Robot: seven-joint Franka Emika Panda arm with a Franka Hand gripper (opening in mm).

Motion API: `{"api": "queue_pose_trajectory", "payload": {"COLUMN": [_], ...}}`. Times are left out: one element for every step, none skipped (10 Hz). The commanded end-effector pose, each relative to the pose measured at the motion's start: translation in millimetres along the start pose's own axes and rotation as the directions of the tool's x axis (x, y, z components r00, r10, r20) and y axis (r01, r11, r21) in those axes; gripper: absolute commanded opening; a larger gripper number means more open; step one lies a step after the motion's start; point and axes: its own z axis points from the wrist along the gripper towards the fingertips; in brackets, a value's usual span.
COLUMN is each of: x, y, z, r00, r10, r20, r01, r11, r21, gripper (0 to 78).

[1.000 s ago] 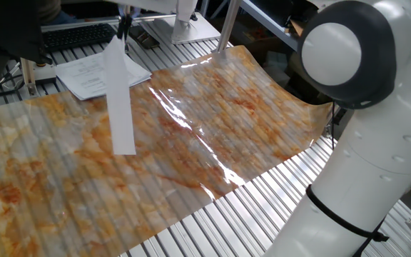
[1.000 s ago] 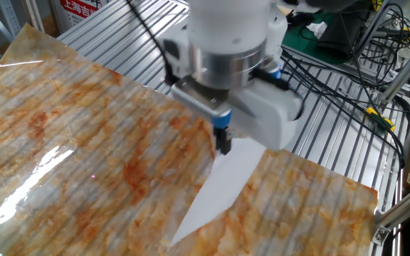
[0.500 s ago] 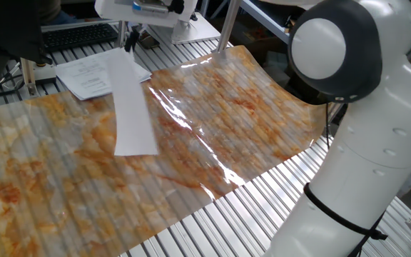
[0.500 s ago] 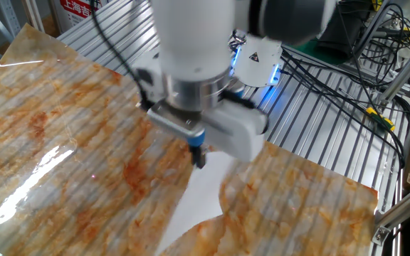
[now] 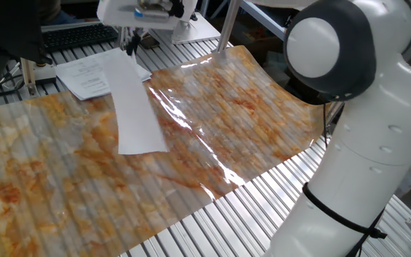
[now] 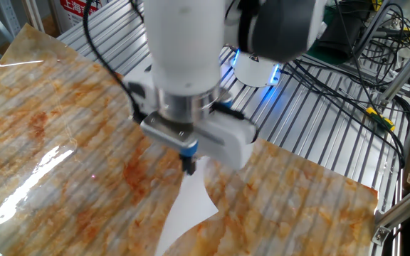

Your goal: Flip over and spread out the paper that is laid flat on the table

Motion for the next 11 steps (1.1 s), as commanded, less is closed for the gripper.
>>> {"api": "queue_pose_trajectory", "payload": {"x": [-8.3, -7.5, -6.9, -4.7, -4.1, -4.4, -5.0, -5.0, -5.4, -5.4, -5.5], "y": [-30.4, -34.0, -35.6, -40.7, -44.4, -47.5, -51.1, -51.3, -53.9, -54.4, -55.5], "z": [22.8, 27.6, 30.7, 42.1, 48.2, 52.0, 57.1, 57.4, 61.9, 62.7, 65.6], "r00": [0.995, 0.994, 0.994, 0.992, 0.991, 0.989, 0.989, 0.989, 0.988, 0.988, 0.987], "r10": [-0.093, -0.103, -0.105, -0.116, -0.127, -0.137, -0.141, -0.141, -0.144, -0.146, -0.154], "r20": [0.024, 0.028, 0.033, 0.049, 0.052, 0.051, 0.050, 0.050, 0.047, 0.046, 0.045], "r01": [0.092, 0.102, 0.104, 0.115, 0.125, 0.134, 0.139, 0.139, 0.142, 0.143, 0.150], "r11": [0.995, 0.994, 0.994, 0.993, 0.992, 0.990, 0.989, 0.989, 0.988, 0.988, 0.986], "r21": [0.026, 0.031, 0.031, 0.035, 0.037, 0.042, 0.044, 0.044, 0.056, 0.060, 0.075], "gripper": [1.3, 1.3, 1.3, 1.3, 1.3, 1.3, 1.3, 1.3, 1.3, 1.3, 1.3]}}
